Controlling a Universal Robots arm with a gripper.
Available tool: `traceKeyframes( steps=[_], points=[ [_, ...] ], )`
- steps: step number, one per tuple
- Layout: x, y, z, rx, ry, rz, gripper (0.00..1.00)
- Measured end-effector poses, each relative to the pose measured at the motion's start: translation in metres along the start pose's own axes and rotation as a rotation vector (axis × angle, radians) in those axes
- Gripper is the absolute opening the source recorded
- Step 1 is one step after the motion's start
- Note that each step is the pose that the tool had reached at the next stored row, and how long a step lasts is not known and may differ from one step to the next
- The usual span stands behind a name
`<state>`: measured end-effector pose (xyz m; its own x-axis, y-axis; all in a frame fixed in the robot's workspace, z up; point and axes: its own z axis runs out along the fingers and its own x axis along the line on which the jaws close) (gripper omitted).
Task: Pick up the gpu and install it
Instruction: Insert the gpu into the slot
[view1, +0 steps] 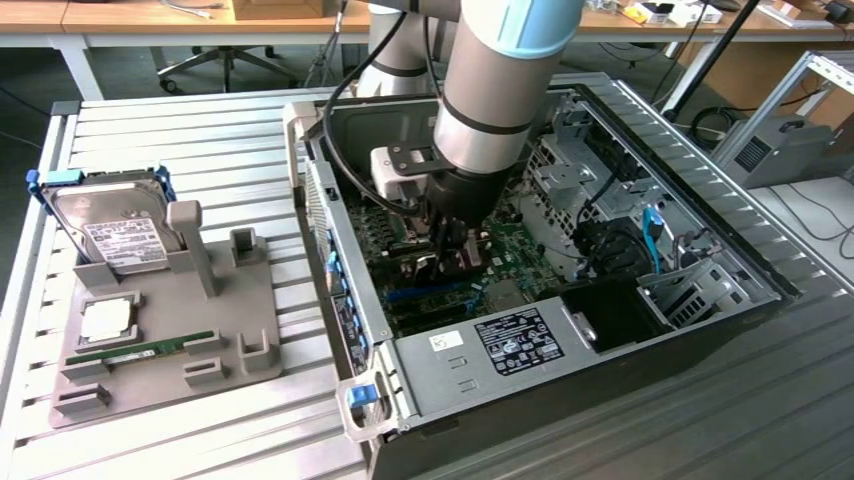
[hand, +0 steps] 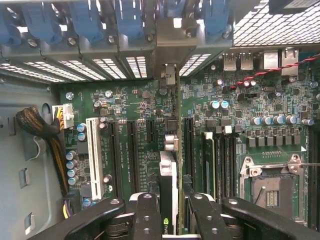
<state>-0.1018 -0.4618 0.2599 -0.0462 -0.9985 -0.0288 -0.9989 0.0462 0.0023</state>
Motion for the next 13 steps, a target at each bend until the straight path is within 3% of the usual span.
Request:
traceKeyframes(
  steps=[9, 10, 11, 13],
  points=[
    [0.0000, 0.0001, 0.0008, 0.0000, -0.0006, 0.000, 0.27],
    [0.0000, 0.0002, 0.0008, -0.0002, -0.0016, 0.000, 0.27],
    [0.0000, 0.0003, 0.0008, -0.0003, -0.0062, 0.000, 0.27],
    [0.0000, 0.0002, 0.0009, -0.0003, -0.0067, 0.000, 0.27]
  ],
)
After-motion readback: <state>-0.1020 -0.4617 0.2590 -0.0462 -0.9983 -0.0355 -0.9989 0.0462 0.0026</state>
